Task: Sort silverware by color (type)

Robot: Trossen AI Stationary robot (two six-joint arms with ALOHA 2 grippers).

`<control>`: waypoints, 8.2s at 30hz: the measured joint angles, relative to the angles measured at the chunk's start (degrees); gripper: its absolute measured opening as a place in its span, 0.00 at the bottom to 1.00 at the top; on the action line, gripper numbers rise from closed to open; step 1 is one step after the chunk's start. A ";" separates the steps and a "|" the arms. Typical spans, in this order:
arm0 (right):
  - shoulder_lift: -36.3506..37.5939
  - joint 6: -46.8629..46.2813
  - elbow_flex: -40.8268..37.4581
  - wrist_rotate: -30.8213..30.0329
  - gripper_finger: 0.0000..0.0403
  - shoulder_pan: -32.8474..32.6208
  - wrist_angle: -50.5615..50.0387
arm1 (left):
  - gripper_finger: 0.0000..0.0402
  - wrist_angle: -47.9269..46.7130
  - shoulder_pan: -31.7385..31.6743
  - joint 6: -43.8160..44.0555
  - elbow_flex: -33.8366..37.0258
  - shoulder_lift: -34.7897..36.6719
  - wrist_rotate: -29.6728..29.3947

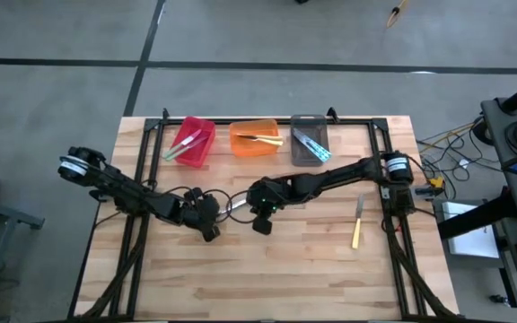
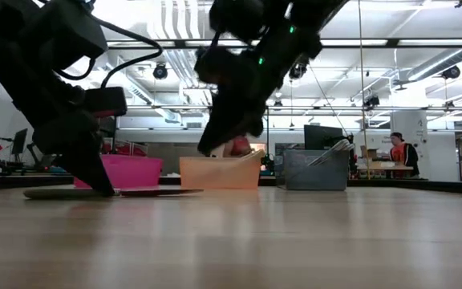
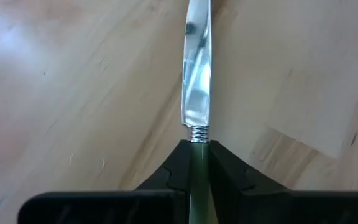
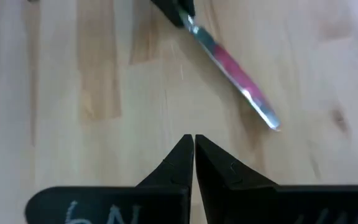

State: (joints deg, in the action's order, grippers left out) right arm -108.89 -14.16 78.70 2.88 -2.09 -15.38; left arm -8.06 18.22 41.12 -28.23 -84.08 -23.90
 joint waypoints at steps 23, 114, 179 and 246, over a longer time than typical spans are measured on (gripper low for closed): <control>17.56 1.30 -18.47 -2.03 0.02 -0.49 19.92 | 0.00 -2.44 -0.11 -3.12 -3.15 8.38 -0.92; 27.03 2.22 -34.99 -4.48 0.02 0.11 38.21 | 0.05 -0.49 0.35 -4.59 -2.54 -3.35 0.77; 27.03 2.87 -34.99 -4.40 0.02 0.11 35.12 | 0.39 1.32 -3.34 -31.44 -2.76 -1.06 7.82; 26.64 1.58 -34.98 -4.44 0.02 -1.66 33.57 | 0.00 11.29 1.88 -3.02 -2.76 -2.36 6.13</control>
State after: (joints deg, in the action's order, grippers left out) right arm -82.26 -12.58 43.71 -1.56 -3.75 18.18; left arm 3.23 20.10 38.10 -30.99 -86.45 -17.77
